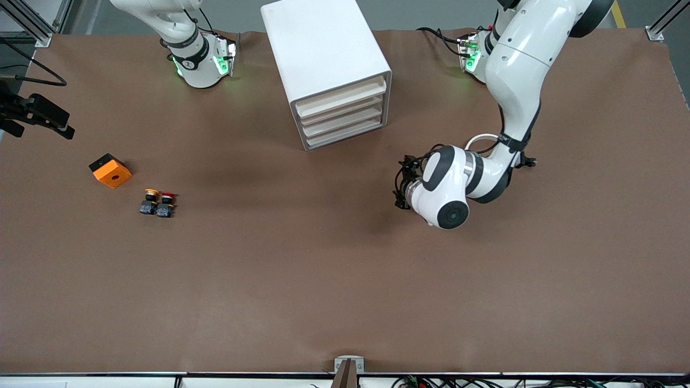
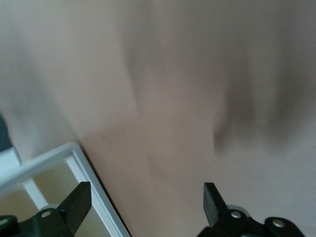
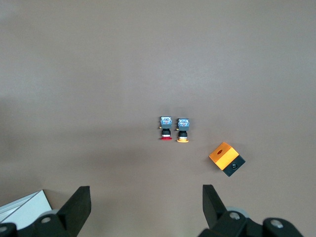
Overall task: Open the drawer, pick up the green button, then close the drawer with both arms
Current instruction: 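Hook the left gripper on the drawer front and pull it open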
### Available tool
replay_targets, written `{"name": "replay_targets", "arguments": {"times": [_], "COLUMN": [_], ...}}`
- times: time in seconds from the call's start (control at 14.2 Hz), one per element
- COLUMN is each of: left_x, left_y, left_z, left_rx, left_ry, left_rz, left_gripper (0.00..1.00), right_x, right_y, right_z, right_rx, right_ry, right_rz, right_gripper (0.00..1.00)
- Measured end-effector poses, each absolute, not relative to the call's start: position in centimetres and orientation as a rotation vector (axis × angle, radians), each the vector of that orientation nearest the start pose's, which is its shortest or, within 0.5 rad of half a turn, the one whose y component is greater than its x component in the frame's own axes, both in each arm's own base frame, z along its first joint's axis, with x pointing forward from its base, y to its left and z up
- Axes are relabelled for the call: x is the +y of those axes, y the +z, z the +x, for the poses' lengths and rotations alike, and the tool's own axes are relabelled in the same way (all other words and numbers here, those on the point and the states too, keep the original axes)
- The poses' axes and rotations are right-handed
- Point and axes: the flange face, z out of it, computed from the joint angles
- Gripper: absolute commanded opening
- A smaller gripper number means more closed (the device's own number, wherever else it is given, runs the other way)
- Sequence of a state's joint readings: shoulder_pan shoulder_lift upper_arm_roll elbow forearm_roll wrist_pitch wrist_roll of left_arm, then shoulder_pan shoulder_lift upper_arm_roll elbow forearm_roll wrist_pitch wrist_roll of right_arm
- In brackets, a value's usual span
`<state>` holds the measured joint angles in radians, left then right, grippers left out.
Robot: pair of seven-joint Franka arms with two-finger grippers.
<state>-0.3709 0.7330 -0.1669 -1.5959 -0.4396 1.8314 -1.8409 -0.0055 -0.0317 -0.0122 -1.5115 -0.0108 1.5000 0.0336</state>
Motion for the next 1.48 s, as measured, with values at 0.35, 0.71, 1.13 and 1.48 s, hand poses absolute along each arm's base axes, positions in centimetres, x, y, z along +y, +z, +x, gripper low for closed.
{"name": "replay_targets", "arguments": {"times": [0.35,0.71,1.13,1.48], "left_x": [-41.4,-43.3,-45.3,-45.3], "left_y": [15.8,14.7,13.9,11.7], "left_z": [49.3,47.2,43.7,42.8], "left_rx": [-1.985,-1.921,-1.769,-1.78], "left_ry": [1.242,1.465,1.545,1.537], "left_rz": [-1.623,-1.438,-1.342,-1.198], "left_gripper": [1.0,1.0,0.78,0.56], "right_x": [-0.6,-0.1,2.5,7.4], "right_y": [66.4,65.8,65.1,63.2], "right_z": [54.3,55.4,56.2,57.9], "right_rx": [0.073,0.068,0.005,-0.058], "right_ry": [-0.042,-0.057,-0.055,-0.096], "right_rz": [-3.119,-3.079,-3.051,-3.042], "right_gripper": [1.0,1.0,1.0,1.0]}}
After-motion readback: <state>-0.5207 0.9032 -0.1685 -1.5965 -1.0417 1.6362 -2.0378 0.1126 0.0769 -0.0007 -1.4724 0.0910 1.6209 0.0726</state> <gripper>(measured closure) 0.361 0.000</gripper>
